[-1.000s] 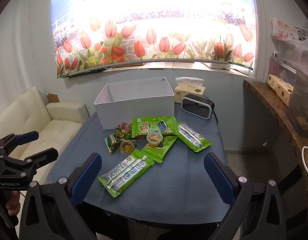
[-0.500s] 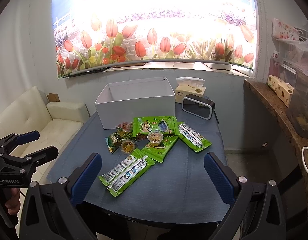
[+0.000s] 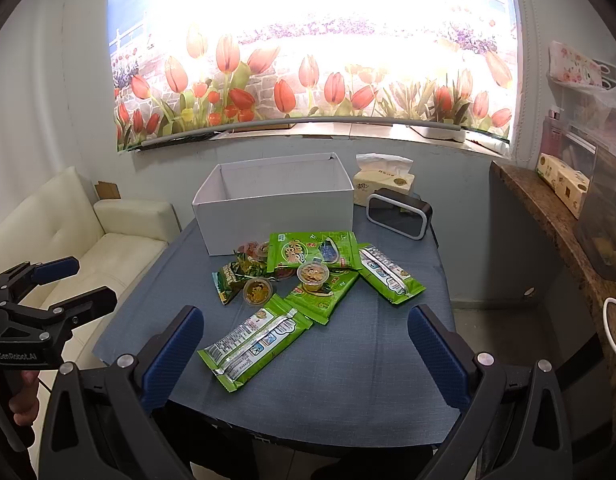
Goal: Organize snacks
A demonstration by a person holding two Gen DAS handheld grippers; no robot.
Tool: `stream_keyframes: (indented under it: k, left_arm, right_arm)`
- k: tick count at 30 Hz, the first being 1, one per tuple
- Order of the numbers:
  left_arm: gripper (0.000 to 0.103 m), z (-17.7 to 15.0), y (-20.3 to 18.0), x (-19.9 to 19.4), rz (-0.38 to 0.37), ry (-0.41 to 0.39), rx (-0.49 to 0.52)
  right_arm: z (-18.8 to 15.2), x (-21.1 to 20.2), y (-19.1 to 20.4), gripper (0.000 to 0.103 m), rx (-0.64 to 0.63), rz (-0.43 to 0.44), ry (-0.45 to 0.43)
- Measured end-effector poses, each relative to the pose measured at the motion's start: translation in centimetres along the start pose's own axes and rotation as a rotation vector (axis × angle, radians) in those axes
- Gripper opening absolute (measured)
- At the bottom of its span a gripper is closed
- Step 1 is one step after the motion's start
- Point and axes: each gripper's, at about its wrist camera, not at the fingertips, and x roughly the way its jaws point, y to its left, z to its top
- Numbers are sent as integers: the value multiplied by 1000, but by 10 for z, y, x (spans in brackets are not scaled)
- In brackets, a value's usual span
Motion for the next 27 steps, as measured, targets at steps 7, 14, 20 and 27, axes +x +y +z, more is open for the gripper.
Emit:
stream_keyframes:
  k: [7,14,20,27]
  left_arm:
    - [103,-1,1,2,2,6,-8]
    - [103,-2,0,2,-8,6,-3]
    - [103,-6,-1,2,-13,2,5]
    - [103,-8,1,3,7,7,4]
  right_arm:
    - [0,2,0,103,-3,1,9]
    - [-3,23,-16,103,0,18,23]
    - [-3,104,-66,103,-84,-41,108]
    - [7,222,-122,103,-70,-72,250]
